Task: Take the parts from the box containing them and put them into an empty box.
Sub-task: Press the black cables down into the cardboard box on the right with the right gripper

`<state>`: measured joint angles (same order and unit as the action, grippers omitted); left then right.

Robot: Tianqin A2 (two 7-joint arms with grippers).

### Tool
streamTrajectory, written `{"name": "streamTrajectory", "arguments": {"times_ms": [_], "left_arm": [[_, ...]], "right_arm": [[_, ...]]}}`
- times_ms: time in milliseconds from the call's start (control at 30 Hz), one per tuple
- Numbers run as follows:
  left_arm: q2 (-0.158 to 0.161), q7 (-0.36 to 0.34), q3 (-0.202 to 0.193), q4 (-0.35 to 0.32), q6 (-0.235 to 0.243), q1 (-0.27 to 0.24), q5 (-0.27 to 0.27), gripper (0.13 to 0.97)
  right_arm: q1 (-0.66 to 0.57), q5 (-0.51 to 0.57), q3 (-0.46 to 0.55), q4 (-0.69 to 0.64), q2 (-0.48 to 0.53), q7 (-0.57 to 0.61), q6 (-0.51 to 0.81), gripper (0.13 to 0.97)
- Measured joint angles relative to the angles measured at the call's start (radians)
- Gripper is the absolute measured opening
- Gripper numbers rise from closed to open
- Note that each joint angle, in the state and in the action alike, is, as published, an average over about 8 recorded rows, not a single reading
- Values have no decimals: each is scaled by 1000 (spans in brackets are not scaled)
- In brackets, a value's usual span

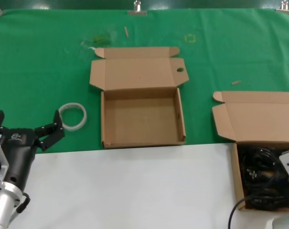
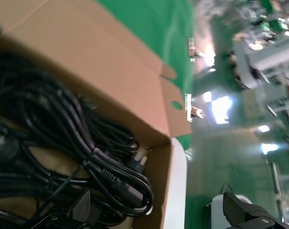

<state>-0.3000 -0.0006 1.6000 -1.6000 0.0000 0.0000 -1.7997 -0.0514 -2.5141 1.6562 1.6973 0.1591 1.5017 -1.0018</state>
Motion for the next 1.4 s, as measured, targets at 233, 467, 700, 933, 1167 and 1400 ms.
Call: {"name": "streamTrajectory", "arguments": {"times_ms": [233, 467, 700, 933, 1167, 1400], "left_arm": [[0, 0, 0, 0, 0, 0, 0, 966], [0, 0, 0, 0, 0, 0, 0, 966], [0, 0, 0, 0, 0, 0, 0, 966], [0, 0, 0, 0, 0, 0, 0, 966], [0, 0, 0, 0, 0, 0, 0, 966], [0, 0, 0, 0, 0, 0, 0, 966]], "right_arm": [[-89, -143, -64, -100, -1, 318, 34, 966], [-148, -219, -172, -177, -21, 577, 105, 966], [-191, -235, -271, -224, -66, 730, 174, 966], [-198, -239, -317, -219, -103, 785, 196, 966], [-191, -239, -319, -202, -113, 785, 194, 966], [-201, -239, -319, -208, -118, 789, 193, 966]]}}
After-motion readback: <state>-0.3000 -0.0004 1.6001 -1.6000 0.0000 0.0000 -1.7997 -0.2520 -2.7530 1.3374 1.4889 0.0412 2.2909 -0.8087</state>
